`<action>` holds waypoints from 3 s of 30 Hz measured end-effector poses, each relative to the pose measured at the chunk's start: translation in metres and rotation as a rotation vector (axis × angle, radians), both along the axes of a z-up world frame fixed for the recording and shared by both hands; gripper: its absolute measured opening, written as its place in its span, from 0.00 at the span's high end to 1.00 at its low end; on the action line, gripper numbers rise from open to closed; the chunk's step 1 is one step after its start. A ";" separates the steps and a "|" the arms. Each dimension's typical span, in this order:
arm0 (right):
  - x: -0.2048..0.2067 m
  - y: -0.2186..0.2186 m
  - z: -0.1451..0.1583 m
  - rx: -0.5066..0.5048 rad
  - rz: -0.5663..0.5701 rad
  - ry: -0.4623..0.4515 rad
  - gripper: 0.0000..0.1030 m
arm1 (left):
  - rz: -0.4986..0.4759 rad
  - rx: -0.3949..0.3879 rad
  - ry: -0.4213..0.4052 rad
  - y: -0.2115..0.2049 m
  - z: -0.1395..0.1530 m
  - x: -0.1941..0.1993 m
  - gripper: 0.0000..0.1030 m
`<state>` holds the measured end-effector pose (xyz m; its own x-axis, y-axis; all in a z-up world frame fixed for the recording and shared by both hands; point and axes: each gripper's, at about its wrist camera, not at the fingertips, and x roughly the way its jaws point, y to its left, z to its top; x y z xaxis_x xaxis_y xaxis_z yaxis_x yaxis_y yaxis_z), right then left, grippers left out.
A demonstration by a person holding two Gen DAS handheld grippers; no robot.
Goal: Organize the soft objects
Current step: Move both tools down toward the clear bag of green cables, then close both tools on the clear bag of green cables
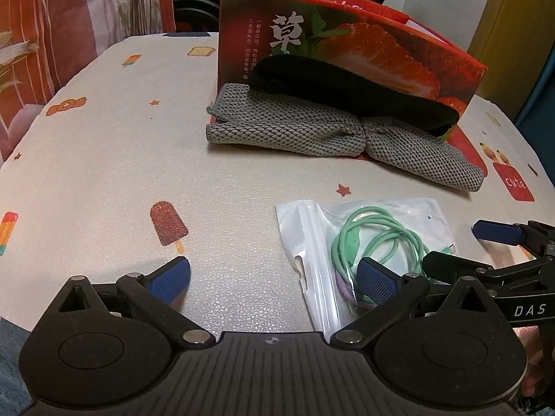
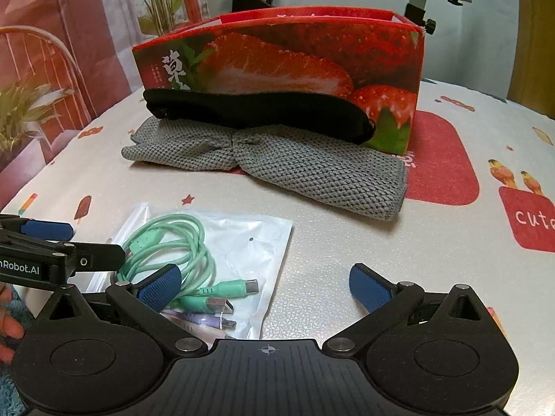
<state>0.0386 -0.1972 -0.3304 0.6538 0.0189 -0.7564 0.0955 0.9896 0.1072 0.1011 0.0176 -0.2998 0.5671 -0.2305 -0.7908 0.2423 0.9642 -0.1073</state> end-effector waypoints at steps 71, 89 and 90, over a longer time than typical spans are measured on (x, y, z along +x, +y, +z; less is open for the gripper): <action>-0.007 0.008 0.018 0.083 0.152 -0.056 0.70 | -0.126 -0.215 0.029 -0.001 -0.001 -0.005 0.67; -0.004 0.010 0.011 0.103 0.157 -0.043 0.87 | -0.015 -0.242 -0.050 0.019 0.014 -0.006 0.59; -0.004 0.010 0.011 0.104 0.154 -0.042 0.87 | -0.003 -0.235 -0.045 0.021 0.013 -0.005 0.56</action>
